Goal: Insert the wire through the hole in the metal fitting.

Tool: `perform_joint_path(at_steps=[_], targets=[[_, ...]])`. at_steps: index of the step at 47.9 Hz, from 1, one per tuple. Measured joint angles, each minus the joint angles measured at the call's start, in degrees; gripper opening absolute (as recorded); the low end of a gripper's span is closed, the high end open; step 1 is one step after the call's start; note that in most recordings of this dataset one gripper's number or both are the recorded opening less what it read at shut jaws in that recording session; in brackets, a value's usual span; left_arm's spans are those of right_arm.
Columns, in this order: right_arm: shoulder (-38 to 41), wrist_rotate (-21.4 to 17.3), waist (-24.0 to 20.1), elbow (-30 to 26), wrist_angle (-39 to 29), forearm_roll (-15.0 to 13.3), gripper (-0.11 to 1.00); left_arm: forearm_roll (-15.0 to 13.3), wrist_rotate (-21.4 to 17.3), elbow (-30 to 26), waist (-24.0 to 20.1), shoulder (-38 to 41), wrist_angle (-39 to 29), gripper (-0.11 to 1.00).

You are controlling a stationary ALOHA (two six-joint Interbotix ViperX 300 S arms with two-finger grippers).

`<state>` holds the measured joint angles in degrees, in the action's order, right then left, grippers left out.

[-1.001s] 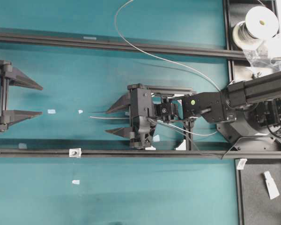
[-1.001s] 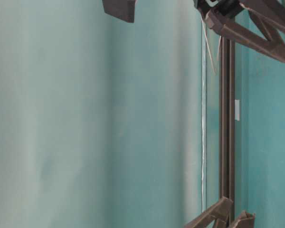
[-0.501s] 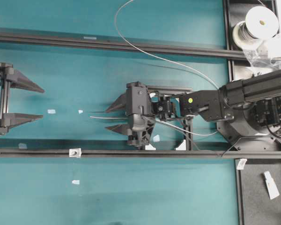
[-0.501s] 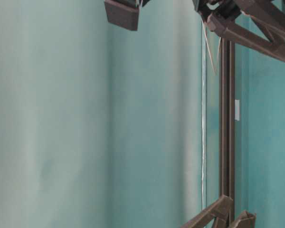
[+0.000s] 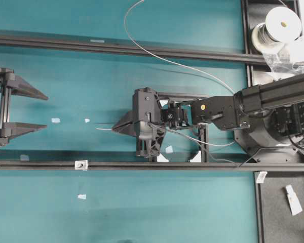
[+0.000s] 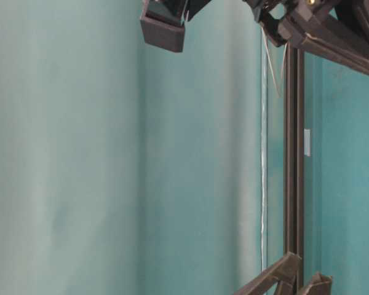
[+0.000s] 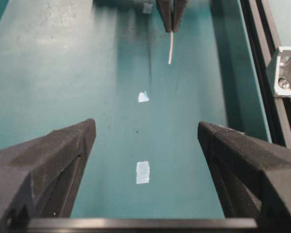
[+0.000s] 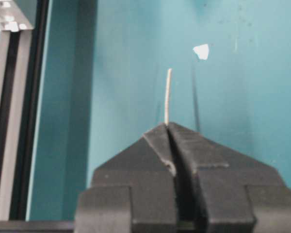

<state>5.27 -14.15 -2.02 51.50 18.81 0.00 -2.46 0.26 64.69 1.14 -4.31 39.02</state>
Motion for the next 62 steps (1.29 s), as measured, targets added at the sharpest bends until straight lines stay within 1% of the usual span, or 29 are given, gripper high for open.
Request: perform_joint_path(at_steps=[15,23,27,37,43,52,62], targets=[[0.00,0.09,0.00,-0.09,0.26,0.00,0.00,-0.09,0.00,0.00,0.00,0.00,-0.09,0.47],[0.00,0.44,0.09,0.00,2.29,0.00,0.00,-0.09,0.00,0.00,0.00,0.00,-0.09,0.47],[0.00,0.35,1.05,0.09,3.16,0.00,0.00,-0.09,0.00,0.00,0.00,0.00,0.00,0.47],[-2.20,0.62,1.23,0.18,3.34,0.00,0.00,-0.09,0.00,0.00,0.00,0.00,-0.09,0.47],[-4.57,1.14,1.14,0.44,2.37,0.00,0.00,0.00,0.00,0.00,0.00,0.00,-0.09,0.47],[-9.05,2.37,1.23,0.53,-1.67,0.00,0.00,-0.09,0.09,0.00,0.00,0.00,-0.09,0.47],[-13.27,2.37,1.14,0.79,-5.19,0.00,0.00,0.00,0.09,-0.09,0.00,0.00,-0.09,0.47]])
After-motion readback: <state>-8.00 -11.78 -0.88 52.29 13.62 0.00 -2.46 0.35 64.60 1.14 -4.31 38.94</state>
